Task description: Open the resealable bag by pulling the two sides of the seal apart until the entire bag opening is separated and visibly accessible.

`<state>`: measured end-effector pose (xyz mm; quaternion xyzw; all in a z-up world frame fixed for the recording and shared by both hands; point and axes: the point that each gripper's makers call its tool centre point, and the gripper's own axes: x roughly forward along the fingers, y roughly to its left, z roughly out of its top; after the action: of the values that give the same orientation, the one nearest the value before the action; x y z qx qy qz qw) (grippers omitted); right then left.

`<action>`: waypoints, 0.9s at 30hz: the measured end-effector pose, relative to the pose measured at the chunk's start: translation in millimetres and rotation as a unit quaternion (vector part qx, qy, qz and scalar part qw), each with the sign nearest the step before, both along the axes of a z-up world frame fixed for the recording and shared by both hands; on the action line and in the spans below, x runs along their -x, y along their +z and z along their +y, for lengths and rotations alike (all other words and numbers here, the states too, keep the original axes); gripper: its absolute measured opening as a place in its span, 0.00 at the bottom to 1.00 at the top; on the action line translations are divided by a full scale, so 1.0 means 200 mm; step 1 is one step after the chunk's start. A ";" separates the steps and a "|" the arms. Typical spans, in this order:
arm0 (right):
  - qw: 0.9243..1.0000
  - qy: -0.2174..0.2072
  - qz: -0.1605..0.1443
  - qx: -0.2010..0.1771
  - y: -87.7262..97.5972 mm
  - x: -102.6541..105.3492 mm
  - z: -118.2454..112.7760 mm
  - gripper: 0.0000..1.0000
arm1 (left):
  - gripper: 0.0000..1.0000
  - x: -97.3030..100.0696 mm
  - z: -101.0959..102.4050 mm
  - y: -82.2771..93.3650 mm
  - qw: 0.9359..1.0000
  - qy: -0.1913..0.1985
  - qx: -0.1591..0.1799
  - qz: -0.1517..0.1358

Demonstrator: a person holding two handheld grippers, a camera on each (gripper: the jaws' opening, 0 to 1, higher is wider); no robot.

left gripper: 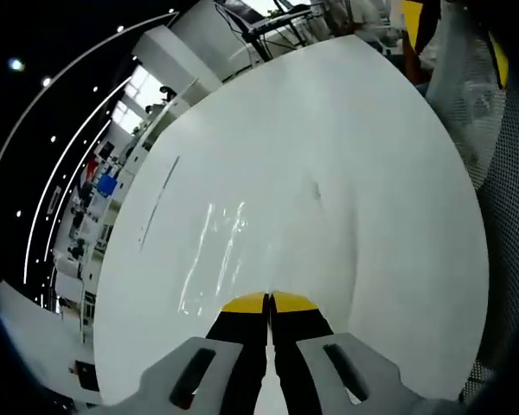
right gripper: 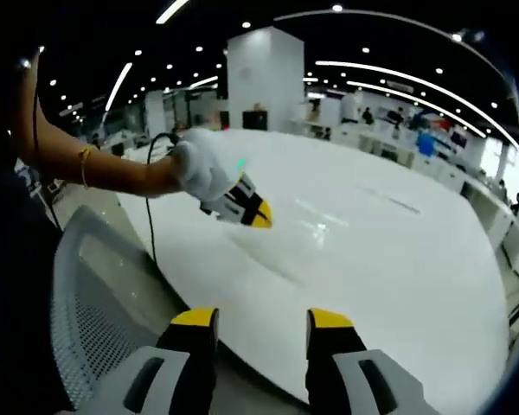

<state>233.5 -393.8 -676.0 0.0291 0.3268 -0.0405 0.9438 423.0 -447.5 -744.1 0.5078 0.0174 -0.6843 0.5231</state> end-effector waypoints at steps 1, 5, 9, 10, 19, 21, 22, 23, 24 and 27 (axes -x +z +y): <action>1.000 -0.003 -0.002 -0.002 0.00 0.00 0.00 0.40 | 0.00 -0.01 -0.01 0.00 1.000 0.002 0.000 0.002; 1.000 -0.017 -0.004 -0.012 -0.01 0.03 -0.01 0.41 | 0.00 -0.05 -0.07 0.00 1.000 0.013 0.001 0.009; 1.000 -0.028 0.002 -0.014 -0.02 0.05 -0.02 0.41 | 0.00 -0.06 -0.13 -0.01 1.000 0.018 -0.002 0.013; 0.999 -0.031 0.003 -0.015 -0.03 0.06 -0.02 0.41 | 0.00 -0.06 -0.14 -0.01 1.000 0.018 -0.002 0.013; 0.997 -0.070 -0.011 -0.033 -0.03 0.09 -0.05 0.40 | 0.00 -0.10 -0.25 -0.05 1.000 0.017 -0.005 0.018; 0.996 -0.074 -0.013 -0.038 -0.03 0.10 -0.05 0.40 | 0.00 -0.11 -0.27 -0.06 0.999 0.020 -0.007 0.024; 0.996 -0.076 -0.014 -0.040 -0.03 0.10 -0.06 0.40 | 0.00 -0.12 -0.28 -0.07 0.999 0.020 -0.007 0.024; 0.996 -0.078 -0.014 -0.041 -0.03 0.10 -0.06 0.40 | 0.00 -0.14 -0.30 -0.07 0.999 0.021 -0.008 0.024; 0.996 -0.079 -0.013 -0.041 -0.03 0.10 -0.07 0.40 | 0.00 -0.15 -0.30 -0.07 0.999 0.022 -0.009 0.023; 0.995 -0.084 -0.012 -0.046 -0.04 0.10 -0.09 0.40 | 0.00 -0.18 -0.35 -0.08 1.000 0.022 -0.006 0.021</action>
<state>213.5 -412.0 -684.5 0.1007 0.3136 -0.1045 0.9384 458.4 -518.2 -759.7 0.4958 0.0436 -0.6828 0.5348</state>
